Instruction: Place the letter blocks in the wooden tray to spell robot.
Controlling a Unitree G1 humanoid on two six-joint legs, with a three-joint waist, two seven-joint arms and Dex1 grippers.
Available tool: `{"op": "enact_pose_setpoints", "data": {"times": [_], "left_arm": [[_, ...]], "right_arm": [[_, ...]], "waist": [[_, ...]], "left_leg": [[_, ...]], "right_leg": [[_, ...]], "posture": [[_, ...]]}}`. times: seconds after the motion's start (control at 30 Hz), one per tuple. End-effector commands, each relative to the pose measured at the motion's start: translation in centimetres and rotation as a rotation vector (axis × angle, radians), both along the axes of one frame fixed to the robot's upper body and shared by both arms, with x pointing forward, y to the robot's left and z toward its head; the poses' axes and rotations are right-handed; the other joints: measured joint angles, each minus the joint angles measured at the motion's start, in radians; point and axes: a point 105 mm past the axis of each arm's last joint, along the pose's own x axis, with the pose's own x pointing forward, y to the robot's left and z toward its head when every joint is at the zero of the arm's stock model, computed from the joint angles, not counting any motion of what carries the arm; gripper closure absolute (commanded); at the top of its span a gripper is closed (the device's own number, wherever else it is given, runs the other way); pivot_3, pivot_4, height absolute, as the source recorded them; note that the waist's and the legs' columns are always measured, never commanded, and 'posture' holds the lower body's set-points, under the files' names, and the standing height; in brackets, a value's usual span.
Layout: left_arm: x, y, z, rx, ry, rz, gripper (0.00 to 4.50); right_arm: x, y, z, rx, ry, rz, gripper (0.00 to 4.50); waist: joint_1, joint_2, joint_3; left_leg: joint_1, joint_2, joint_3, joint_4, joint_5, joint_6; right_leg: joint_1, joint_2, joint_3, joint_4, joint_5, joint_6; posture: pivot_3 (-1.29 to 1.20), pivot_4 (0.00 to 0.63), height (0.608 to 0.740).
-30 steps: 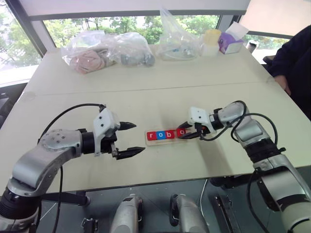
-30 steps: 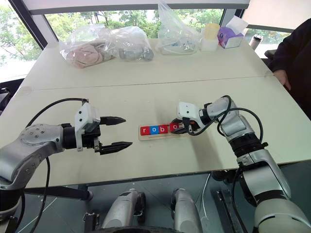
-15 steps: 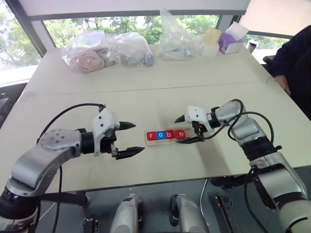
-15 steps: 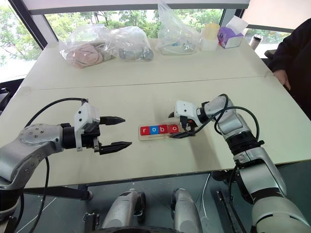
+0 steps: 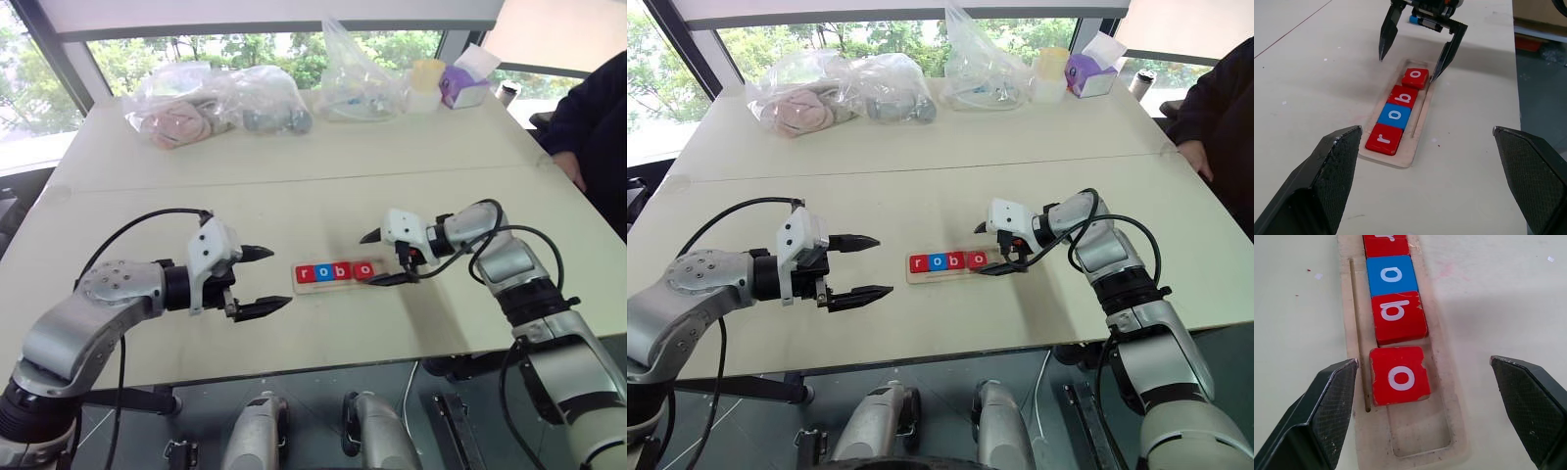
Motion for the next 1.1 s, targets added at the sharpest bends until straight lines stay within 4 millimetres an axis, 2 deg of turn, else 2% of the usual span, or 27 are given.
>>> {"op": "enact_pose_setpoints", "data": {"times": [0.03, 0.27, 0.47, 0.53, 0.67, 0.87, 1.1], "left_arm": [[-0.2, -0.1, 1.1, -0.008, -0.048, -0.013, 0.0], [-0.3, -0.3, 1.1, -0.011, -0.047, -0.017, 0.0], [-0.3, -0.4, 1.1, -0.014, -0.044, -0.022, 0.0], [-0.3, -0.4, 1.1, -0.013, -0.044, -0.023, 0.0], [-0.2, -0.5, 1.1, -0.015, -0.043, -0.027, 0.0], [-0.1, -0.6, 1.1, -0.015, -0.045, -0.038, 0.0], [-0.1, -0.6, 1.1, -0.014, -0.047, -0.038, 0.0]], "right_arm": [[0.8, 0.1, 1.2, 0.013, -0.057, -0.01, 0.05], [1.2, 0.5, 1.5, 0.025, -0.079, -0.008, 0.05], [0.3, 0.4, 2.2, 0.035, -0.057, 0.013, 0.05], [0.0, 0.2, 2.6, 0.042, -0.05, 0.011, 0.05], [0.6, -1.1, 3.3, 0.037, -0.095, -0.05, 0.05], [1.6, -2.5, 2.7, 0.005, -0.135, -0.115, 0.05], [2.1, -2.5, 1.8, -0.01, -0.151, -0.126, 0.05]], "waist": [[0.0, 0.0, 0.0], [-0.002, 0.0, 0.0], [0.0, 0.0, 0.0], [-0.001, 0.0, 0.0], [0.001, 0.0, 0.0], [0.0, 0.0, 0.0], [-0.001, 0.0, 0.0]], "left_leg": [[0.0, 0.0, 0.0, 0.0, 0.0, 0.0], [0.0, 0.0, 0.0, 0.0, 0.0, 0.0], [0.0, 0.0, 0.0, 0.0, 0.0, 0.0], [0.0, 0.0, 0.0, 0.0, 0.0, 0.0], [0.0, 0.0, 0.0, 0.0, 0.0, -0.001], [0.0, 0.0, 0.0, 0.0, 0.0, -0.001], [0.0, 0.0, 0.0, 0.0, 0.001, -0.001]], "right_leg": [[0.0, 0.0, 0.0, 0.0, 0.0, 0.0], [0.0, 0.0, 0.0, 0.0, 0.0, 0.0], [0.0, 0.0, 0.0, 0.0, 0.0, 0.0], [0.0, 0.0, 0.0, 0.0, 0.0, 0.0], [0.0, 0.0, 0.0, 0.0, 0.0, 0.0], [0.0, 0.0, 0.0, 0.001, 0.0, 0.0], [0.0, 0.0, 0.0, 0.001, 0.0, 0.0]], "posture": [[0.0, 0.15, 0.725], [0.0, 0.15, 0.725], [0.0, 0.15, 0.725], [0.0, 0.15, 0.725], [0.0, 0.15, 0.725], [0.0, 0.15, 0.725], [0.0, 0.15, 0.725]]}}
